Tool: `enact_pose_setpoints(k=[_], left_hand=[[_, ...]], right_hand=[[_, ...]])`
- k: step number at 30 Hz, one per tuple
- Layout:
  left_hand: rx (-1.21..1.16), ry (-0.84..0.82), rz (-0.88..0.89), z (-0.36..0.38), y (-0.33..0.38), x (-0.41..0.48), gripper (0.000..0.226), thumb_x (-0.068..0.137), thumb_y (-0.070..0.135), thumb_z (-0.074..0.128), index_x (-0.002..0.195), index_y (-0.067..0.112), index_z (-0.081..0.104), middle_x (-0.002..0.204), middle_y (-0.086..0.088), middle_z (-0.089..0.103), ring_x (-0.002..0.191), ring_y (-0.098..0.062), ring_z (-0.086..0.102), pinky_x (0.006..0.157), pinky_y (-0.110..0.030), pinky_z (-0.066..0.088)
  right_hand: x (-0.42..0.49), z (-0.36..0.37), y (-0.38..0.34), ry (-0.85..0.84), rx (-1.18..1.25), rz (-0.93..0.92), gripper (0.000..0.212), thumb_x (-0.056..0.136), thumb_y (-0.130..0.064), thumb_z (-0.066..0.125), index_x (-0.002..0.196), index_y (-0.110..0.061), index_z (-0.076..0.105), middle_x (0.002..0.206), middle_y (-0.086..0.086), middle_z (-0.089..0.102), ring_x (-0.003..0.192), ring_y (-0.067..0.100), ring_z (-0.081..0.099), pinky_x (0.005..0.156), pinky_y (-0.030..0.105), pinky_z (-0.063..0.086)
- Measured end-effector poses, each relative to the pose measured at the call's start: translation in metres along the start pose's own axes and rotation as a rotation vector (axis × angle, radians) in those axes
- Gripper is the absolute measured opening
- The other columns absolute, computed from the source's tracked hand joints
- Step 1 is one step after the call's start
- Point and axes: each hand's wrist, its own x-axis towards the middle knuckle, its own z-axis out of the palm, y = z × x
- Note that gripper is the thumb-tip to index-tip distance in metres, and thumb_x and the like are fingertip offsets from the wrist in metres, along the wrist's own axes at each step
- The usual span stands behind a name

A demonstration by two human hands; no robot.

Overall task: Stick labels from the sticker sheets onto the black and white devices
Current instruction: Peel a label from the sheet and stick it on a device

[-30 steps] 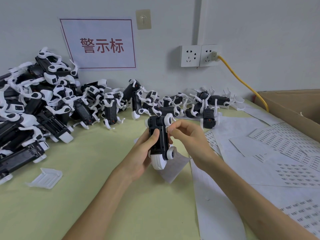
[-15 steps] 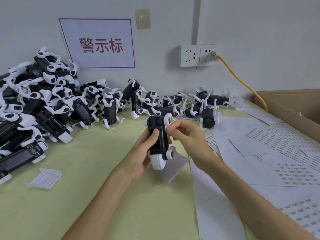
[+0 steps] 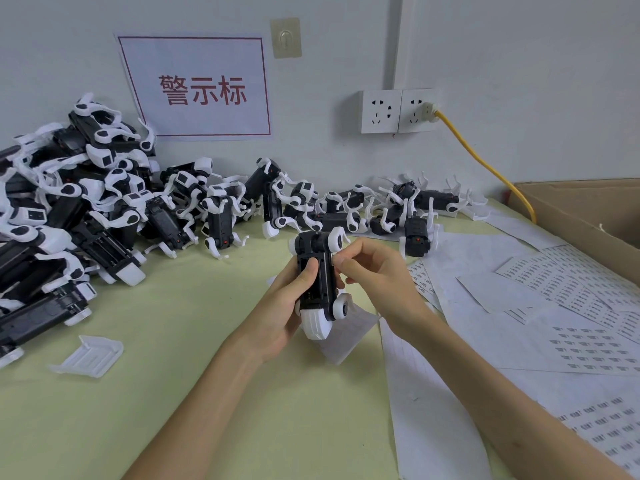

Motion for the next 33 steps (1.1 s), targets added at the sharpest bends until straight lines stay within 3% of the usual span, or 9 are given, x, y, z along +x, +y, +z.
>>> enact_pose_setpoints(k=[14,19,28,33], left_hand=[[0.037,-0.011,-0.008,-0.0019,-0.0024,0.0007,0.038,0.092,0.051,0.058,0.124,0.032,0.069,0.109,0.000,0.073,0.104,-0.016,0.069,0.089,-0.029,0.055],[0.050,-0.013,0.002,-0.0023,-0.0026,0.0009,0.049,0.089,0.054,0.060,0.131,0.029,0.064,0.112,-0.001,0.073,0.107,-0.017,0.068,0.096,-0.036,0.050],[0.003,-0.023,0.008,0.0008,-0.0001,-0.0002,0.060,0.082,0.058,0.065,0.134,0.029,0.063,0.120,-0.004,0.073,0.115,-0.018,0.067,0.099,-0.035,0.051],[-0.024,-0.028,0.015,0.0029,0.0016,-0.0014,0.062,0.084,0.056,0.063,0.136,0.023,0.062,0.114,-0.004,0.072,0.112,-0.020,0.066,0.094,-0.032,0.054]], right_hand=[[0.0012,-0.0045,-0.0003,-0.011,0.016,0.061,0.017,0.093,-0.007,0.072,0.077,-0.008,0.068,0.071,-0.003,0.073,0.067,0.004,0.067,0.066,0.012,0.049],[0.0013,-0.0055,-0.0015,-0.014,0.025,0.069,0.019,0.092,-0.008,0.073,0.074,-0.012,0.068,0.071,-0.002,0.074,0.068,0.005,0.068,0.066,0.012,0.049],[0.0019,-0.0054,-0.0016,-0.012,0.051,0.122,0.028,0.080,-0.033,0.080,0.069,-0.014,0.063,0.067,0.002,0.069,0.067,0.016,0.065,0.070,0.026,0.049],[0.0008,-0.0043,0.0002,-0.106,0.136,0.144,0.021,0.091,-0.025,0.072,0.077,-0.012,0.064,0.071,0.004,0.063,0.066,0.016,0.059,0.072,0.031,0.048]])
